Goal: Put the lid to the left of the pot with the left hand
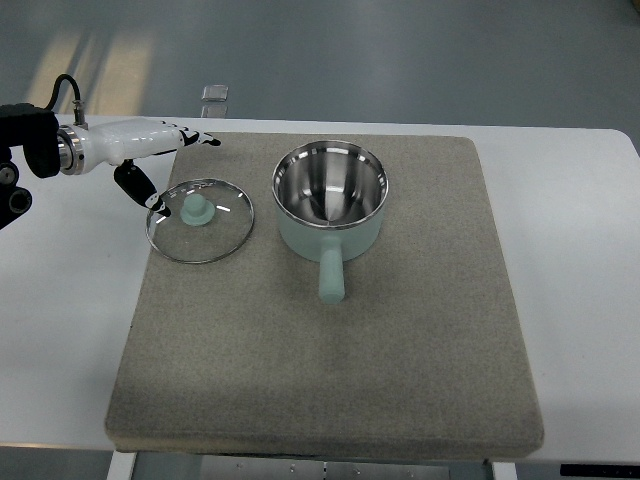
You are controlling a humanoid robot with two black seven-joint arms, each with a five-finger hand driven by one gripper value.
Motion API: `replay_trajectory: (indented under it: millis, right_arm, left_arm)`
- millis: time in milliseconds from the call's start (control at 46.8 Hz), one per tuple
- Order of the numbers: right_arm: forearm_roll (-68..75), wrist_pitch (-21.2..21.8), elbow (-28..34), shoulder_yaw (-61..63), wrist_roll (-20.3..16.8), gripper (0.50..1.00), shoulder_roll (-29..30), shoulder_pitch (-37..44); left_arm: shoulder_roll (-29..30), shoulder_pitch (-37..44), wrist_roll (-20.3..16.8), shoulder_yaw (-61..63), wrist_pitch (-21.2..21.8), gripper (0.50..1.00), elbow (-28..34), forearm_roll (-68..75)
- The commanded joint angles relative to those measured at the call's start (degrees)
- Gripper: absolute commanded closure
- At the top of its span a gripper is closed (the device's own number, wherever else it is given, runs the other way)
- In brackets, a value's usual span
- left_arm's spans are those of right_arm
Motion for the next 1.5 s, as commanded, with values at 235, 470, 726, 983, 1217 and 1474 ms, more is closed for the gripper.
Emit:
replay_trajectory:
  millis: [235, 470, 726, 983, 1217, 1474]
  right_arm:
    - [0.00, 0.00, 0.01, 0.00, -0.01, 0.579, 0.00, -0.04]
    - [0.00, 0.00, 0.01, 0.00, -0.01, 0.579, 0.00, -0.04]
    - [0.00, 0.00, 0.01, 0.00, -0.01, 0.579, 0.00, -0.04]
    - [0.00, 0.00, 0.01, 0.00, -0.01, 0.579, 0.00, -0.04]
    - [0.00, 0.00, 0.01, 0.00, -0.01, 0.579, 0.00, -0.04]
    - [0.00, 0.00, 0.01, 0.00, -0.01, 0.579, 0.00, -0.04]
  left_arm:
    - [1.55, 1.05, 0.00, 0.27, -0.34, 0.506, 4.73, -40.10]
    - [1.11, 2.19, 0.00, -0.08, -1.13, 0.506, 8.87, -59.02]
    - [0.93, 5.36, 0.17, -0.52, -7.71, 0.506, 11.24, -72.11]
    - [-1.62, 7.82, 1.58, -3.24, -18.56, 0.506, 18.97, -89.43]
    - [-3.11, 7.91, 7.72, -3.68, -18.56, 0.506, 22.66, -98.57]
    - [-3.64, 7.12, 11.51, -5.44, -18.56, 0.506, 24.86, -101.83]
